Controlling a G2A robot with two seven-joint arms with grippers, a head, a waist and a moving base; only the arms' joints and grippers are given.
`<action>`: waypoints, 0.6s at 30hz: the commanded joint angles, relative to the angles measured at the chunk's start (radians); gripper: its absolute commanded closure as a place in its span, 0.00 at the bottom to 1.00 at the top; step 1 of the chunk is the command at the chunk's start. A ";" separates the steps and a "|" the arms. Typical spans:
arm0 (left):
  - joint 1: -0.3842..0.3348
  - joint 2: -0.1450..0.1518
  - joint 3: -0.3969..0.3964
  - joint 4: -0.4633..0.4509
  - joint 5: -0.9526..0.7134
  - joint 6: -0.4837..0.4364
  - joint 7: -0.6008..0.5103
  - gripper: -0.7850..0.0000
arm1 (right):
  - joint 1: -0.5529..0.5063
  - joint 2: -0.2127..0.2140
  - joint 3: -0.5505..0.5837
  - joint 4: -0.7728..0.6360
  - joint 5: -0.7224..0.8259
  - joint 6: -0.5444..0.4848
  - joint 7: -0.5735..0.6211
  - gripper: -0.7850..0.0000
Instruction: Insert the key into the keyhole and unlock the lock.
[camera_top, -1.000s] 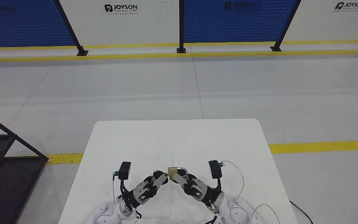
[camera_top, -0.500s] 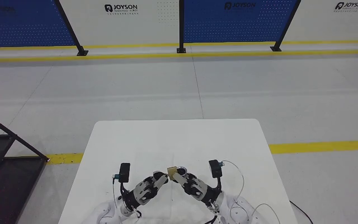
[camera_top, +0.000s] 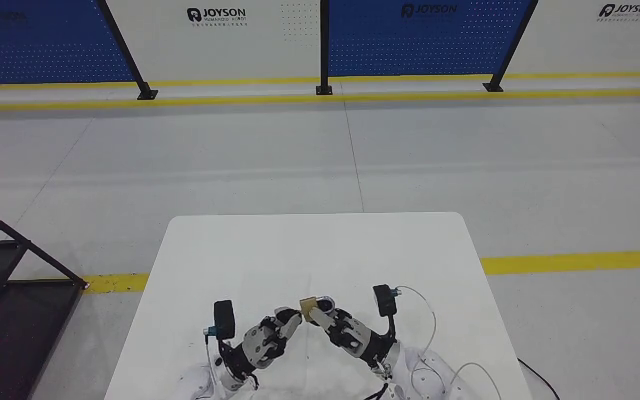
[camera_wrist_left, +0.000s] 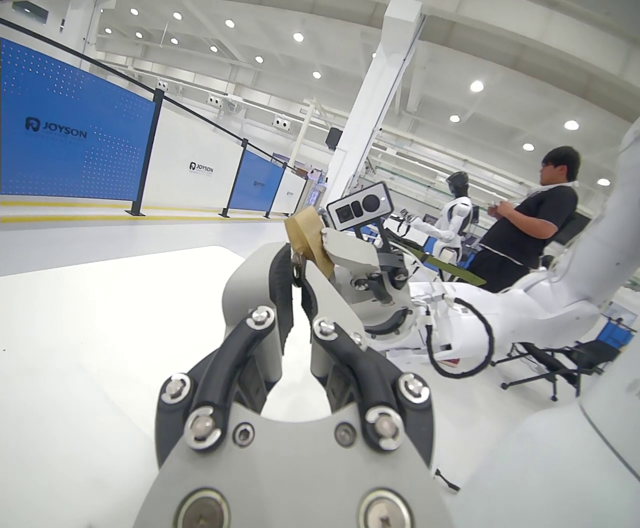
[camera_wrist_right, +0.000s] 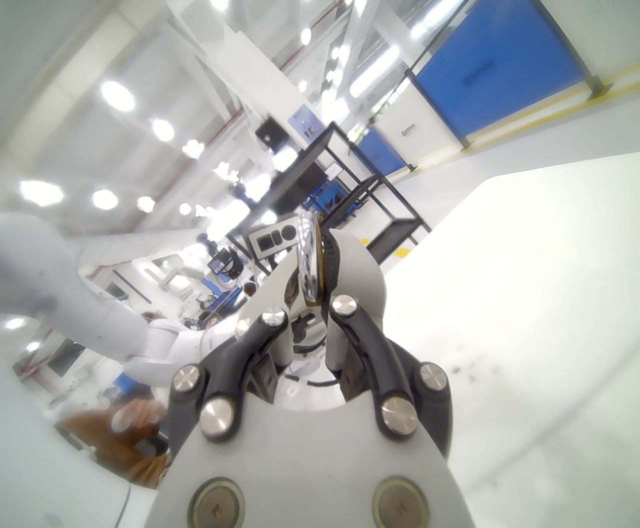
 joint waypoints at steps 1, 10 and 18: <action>-0.001 -0.001 0.008 0.010 0.003 -0.001 0.015 1.00 | 0.001 0.000 0.000 0.000 -0.003 -0.003 0.002 1.00; -0.015 0.004 0.012 0.049 -0.196 -0.154 -0.089 0.26 | -0.003 0.002 0.006 -0.001 -0.015 -0.016 -0.009 1.00; -0.019 0.031 0.032 0.034 -0.489 -0.185 -0.328 0.16 | -0.006 0.003 0.007 -0.005 -0.019 -0.019 -0.009 1.00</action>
